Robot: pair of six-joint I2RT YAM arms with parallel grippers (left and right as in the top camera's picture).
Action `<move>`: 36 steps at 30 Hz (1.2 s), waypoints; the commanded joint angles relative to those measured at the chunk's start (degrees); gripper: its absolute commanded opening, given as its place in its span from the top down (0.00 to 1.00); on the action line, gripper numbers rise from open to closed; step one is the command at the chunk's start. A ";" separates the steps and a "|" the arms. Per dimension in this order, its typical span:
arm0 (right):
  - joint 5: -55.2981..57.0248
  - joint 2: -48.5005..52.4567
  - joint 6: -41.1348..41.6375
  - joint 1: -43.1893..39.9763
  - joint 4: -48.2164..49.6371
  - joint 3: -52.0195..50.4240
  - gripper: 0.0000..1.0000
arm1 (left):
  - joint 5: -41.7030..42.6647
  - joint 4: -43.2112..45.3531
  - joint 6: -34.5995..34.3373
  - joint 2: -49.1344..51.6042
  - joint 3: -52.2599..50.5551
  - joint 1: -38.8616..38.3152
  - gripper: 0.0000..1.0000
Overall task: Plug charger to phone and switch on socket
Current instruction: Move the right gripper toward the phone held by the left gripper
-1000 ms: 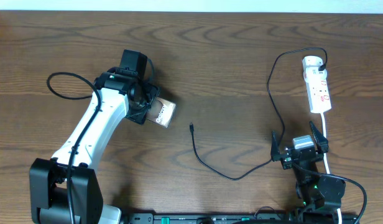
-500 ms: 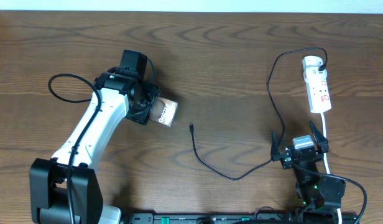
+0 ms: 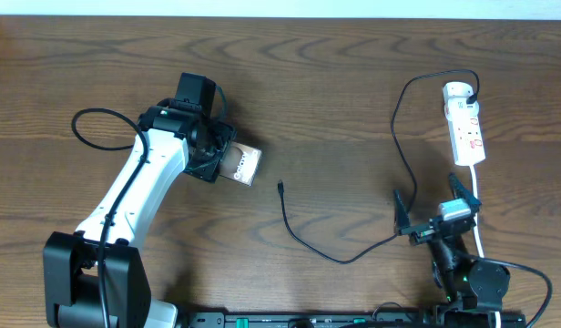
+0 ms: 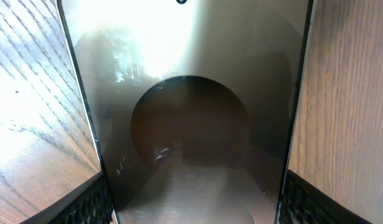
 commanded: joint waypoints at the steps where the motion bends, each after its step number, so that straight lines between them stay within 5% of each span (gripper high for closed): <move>1: -4.22 2.89 10.21 -0.13 2.47 -0.07 0.01 | 5.86 1.38 -1.95 -1.46 1.79 0.33 0.61; 10: -7.02 15.50 14.47 -0.11 5.18 3.87 0.01 | 33.92 5.09 -8.15 -1.46 1.79 4.57 0.66; 20: -10.19 41.53 14.47 3.37 4.76 17.14 0.01 | 48.46 5.09 -10.10 -1.46 1.79 7.08 0.71; 27: -10.10 60.89 12.44 14.53 -0.83 31.78 0.01 | 48.35 5.09 -10.05 -1.46 1.79 7.19 0.71; 33: -12.35 74.20 7.08 17.11 -24.04 53.46 0.01 | 41.75 5.09 -10.01 -1.46 1.79 8.02 0.71; 36: -13.57 77.75 7.13 17.07 -26.67 59.76 0.01 | 34.91 5.07 -9.33 -1.46 1.79 8.20 0.71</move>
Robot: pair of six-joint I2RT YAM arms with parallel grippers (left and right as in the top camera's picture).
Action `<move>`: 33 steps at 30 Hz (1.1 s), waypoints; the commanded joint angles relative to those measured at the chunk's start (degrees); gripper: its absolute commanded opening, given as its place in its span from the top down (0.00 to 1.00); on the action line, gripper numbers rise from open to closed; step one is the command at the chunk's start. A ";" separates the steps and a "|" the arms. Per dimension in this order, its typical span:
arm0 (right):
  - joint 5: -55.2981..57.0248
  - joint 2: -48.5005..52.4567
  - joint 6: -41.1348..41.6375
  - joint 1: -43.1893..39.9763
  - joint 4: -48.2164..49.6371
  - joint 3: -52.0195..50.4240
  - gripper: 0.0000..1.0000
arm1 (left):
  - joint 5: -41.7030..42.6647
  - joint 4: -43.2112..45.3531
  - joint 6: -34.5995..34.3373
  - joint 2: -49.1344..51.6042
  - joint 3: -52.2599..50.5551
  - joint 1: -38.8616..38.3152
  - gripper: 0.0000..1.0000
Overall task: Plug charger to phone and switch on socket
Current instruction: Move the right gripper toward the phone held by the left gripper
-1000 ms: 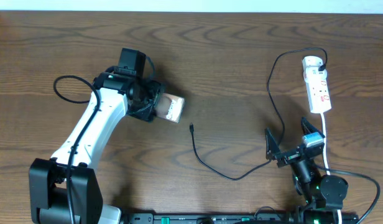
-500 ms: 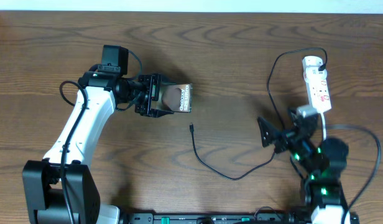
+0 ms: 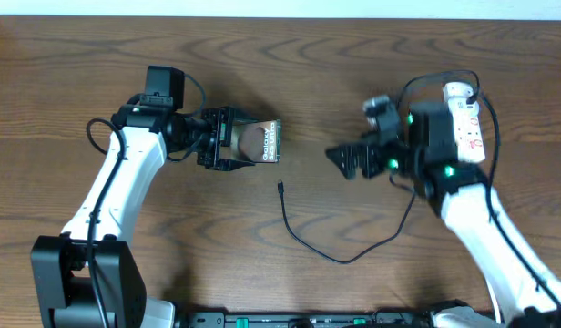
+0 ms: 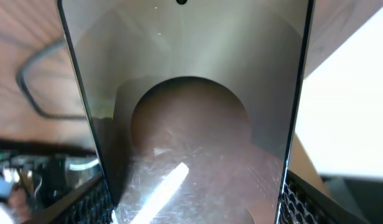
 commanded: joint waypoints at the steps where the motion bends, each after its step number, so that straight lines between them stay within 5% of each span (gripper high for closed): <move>1: -2.54 3.17 -2.45 0.26 -0.15 7.39 0.01 | -9.20 0.07 0.48 -1.38 1.70 0.66 0.71; 6: -7.80 6.38 6.56 1.64 10.62 7.19 0.01 | -21.97 -0.24 3.78 -1.38 1.70 0.66 0.71; 10: -9.18 11.85 12.81 5.49 17.49 7.19 0.14 | -27.02 -0.42 3.82 -1.38 1.70 0.66 0.71; 20: -10.91 25.51 28.48 14.23 36.44 7.21 0.21 | -37.94 -3.08 3.80 -1.38 1.70 0.66 0.71; 33: -4.42 30.34 38.95 23.10 41.83 7.21 0.33 | -41.53 -4.92 3.80 -0.92 1.60 0.57 0.71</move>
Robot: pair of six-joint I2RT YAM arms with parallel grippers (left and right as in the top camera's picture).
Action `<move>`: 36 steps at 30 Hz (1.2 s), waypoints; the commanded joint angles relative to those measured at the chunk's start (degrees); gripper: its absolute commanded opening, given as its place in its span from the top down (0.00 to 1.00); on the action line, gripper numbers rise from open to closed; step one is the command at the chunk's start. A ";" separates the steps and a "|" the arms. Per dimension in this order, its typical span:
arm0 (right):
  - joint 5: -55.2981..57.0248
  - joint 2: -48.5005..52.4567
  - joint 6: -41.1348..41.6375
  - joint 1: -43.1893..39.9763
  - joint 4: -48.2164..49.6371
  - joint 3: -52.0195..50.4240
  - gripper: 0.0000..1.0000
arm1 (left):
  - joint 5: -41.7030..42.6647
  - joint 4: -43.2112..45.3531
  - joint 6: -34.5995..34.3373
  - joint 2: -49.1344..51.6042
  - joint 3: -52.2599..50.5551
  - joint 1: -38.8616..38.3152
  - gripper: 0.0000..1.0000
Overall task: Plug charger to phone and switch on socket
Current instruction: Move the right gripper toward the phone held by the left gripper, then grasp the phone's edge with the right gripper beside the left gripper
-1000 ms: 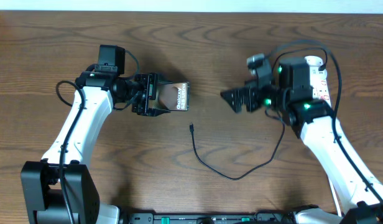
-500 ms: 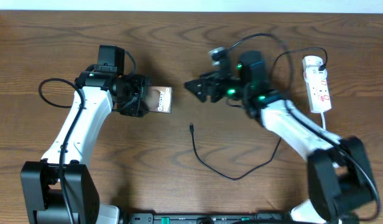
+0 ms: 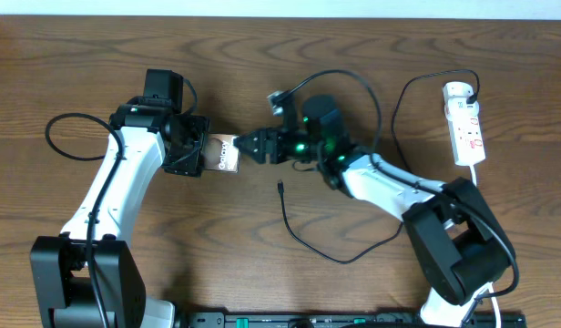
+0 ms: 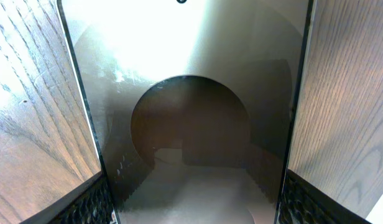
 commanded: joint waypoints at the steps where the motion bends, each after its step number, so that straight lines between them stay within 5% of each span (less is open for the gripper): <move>1: 3.91 0.70 3.63 2.25 0.20 0.48 0.35 | -2.51 -0.35 0.46 -0.83 1.60 0.11 0.71; 20: 13.03 0.72 5.20 7.50 -0.33 0.48 0.63 | 3.96 -0.07 0.22 -0.33 1.60 -4.13 0.71; 36: 13.09 0.72 6.25 8.98 -0.90 0.48 0.65 | 7.98 0.15 -1.27 -0.33 1.60 -4.13 0.71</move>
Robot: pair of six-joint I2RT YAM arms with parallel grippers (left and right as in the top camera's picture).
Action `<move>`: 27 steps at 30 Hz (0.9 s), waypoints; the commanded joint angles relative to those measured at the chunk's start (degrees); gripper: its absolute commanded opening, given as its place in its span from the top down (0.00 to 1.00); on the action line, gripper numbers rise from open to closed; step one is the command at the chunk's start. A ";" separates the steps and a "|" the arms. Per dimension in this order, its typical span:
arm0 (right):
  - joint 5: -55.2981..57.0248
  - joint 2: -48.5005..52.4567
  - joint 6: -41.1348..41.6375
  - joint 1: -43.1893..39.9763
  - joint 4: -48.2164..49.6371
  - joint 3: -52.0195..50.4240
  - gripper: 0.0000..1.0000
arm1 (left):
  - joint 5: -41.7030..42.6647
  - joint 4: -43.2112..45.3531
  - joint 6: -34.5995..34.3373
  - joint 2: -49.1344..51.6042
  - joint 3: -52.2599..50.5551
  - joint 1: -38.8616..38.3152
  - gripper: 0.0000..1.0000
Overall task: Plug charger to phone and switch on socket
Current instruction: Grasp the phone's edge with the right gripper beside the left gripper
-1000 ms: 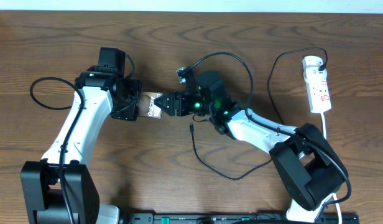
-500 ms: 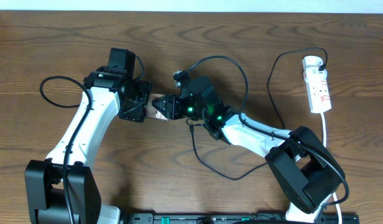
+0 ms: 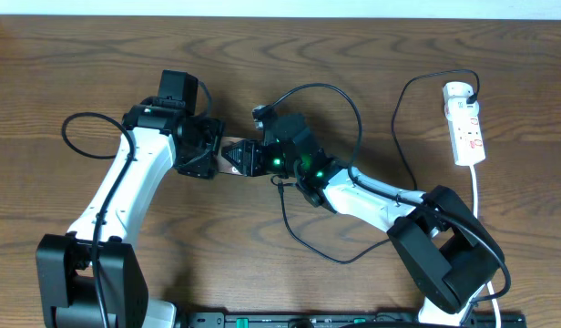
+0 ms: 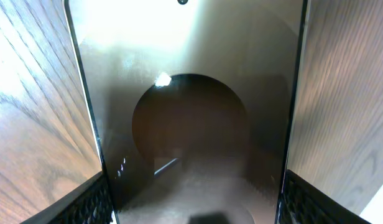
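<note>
The phone (image 3: 232, 155) is a dark slab with a glossy screen, and my left gripper (image 3: 212, 153) is shut on it over the table's middle left. In the left wrist view the phone (image 4: 191, 112) fills the frame between my gripper's (image 4: 191, 202) black ribbed fingers (image 4: 86, 202). My right gripper (image 3: 253, 157) is at the phone's right end; its jaws are too dark to read. The charger plug (image 3: 280, 182) lies on the table just below the right wrist. Its black cable (image 3: 340, 261) runs right to the white power strip (image 3: 464, 123).
The power strip lies at the far right, with its white lead running toward the table's front edge. A black cable loops on the table left of the left arm (image 3: 76, 137). Another arches over the right arm (image 3: 317, 88). The wooden table (image 3: 98, 55) lies bare at the back left.
My right gripper has come further left and now sits against the phone's right end. The left gripper with the phone has shifted slightly right. The plug lies where it was.
First my left gripper held the phone at the middle left while the right arm sat folded at the front right. Then the phone was turned and the right arm was over the middle right. Later the right gripper reached the phone's end, and now it is against it.
</note>
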 commanded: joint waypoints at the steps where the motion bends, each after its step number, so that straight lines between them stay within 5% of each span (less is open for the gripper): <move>1: -0.50 0.42 0.44 1.36 -0.04 0.48 0.65 | 3.89 0.31 -0.72 -0.33 1.60 -0.31 0.71; 16: -0.04 0.42 0.66 1.51 -0.04 0.48 0.83 | 4.28 0.31 -0.72 -0.33 1.60 -0.31 0.71; 22: 0.79 0.42 0.68 1.42 -0.04 0.48 0.98 | 4.26 0.31 -0.72 -0.33 1.60 -0.31 0.71; 27: 0.98 0.42 0.68 0.72 0.00 0.48 0.99 | 4.26 0.33 -0.72 -0.33 1.60 -0.31 0.71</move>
